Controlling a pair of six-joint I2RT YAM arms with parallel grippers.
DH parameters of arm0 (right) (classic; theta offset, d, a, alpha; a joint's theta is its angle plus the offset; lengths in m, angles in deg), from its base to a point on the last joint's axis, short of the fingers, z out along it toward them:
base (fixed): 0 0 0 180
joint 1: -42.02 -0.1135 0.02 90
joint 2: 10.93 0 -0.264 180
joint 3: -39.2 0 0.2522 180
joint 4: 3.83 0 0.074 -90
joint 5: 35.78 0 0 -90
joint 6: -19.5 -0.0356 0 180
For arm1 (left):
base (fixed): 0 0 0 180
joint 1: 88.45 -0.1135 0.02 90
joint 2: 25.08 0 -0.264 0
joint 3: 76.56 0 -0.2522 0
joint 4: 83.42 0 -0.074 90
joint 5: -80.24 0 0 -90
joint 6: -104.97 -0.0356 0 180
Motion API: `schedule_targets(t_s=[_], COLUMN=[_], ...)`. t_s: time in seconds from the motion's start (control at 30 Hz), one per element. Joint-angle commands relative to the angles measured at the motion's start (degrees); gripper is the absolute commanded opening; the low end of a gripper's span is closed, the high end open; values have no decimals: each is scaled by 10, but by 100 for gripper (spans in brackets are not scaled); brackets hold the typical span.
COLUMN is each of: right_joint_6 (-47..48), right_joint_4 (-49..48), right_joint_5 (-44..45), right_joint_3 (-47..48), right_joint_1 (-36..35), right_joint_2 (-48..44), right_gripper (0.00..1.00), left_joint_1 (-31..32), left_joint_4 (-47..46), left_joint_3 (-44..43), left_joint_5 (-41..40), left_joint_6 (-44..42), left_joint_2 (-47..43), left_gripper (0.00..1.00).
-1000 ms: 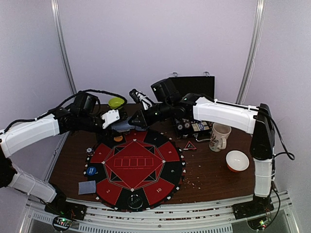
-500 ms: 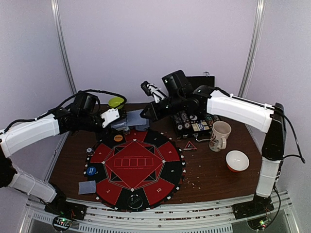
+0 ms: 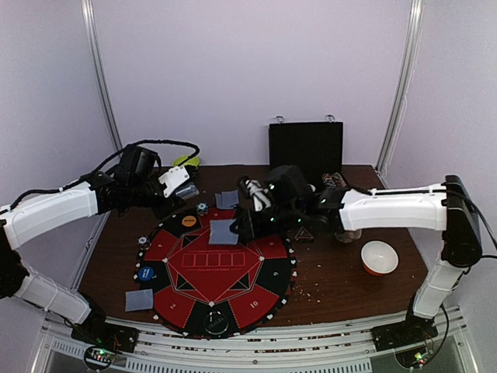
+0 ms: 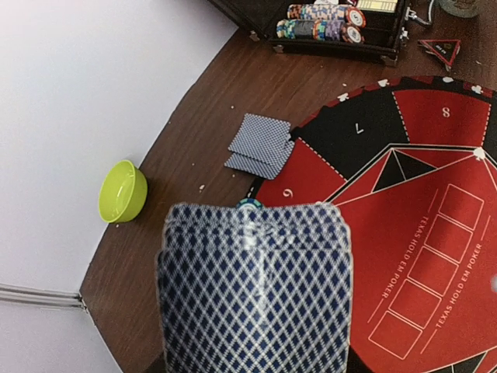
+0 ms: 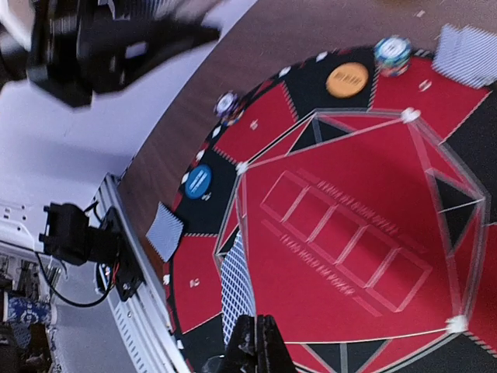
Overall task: Distribute texas hold em gaming equipment
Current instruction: Distribute the poker card in the small blind area.
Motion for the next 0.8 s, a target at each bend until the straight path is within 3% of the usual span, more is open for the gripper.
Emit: schedule_targets(t_s=[0.0, 0.23, 0.5, 0.77], right_joint_6=[-99, -204, -323, -305], right_joint_4=[-128, -213, -248, -180], right_joint_5=[28, 2, -72, -58], right_joint_3=[3, 129, 306, 419], right_joint_1=[-79, -173, -206, -203], right_joint_2=[55, 234, 416, 494], right_gripper=[0, 0, 0, 0], left_joint_1=[-18, -38, -42, -41], left_joint_4=[-53, -65, -78, -77], left_joint_3=[-21, -22, -8, -6], left_joint_5=[-27, -28, -20, -9], left_joint_6=[47, 64, 62, 60], left_joint_2=[-14, -20, -32, -31], left_gripper=[43, 43, 43, 43])
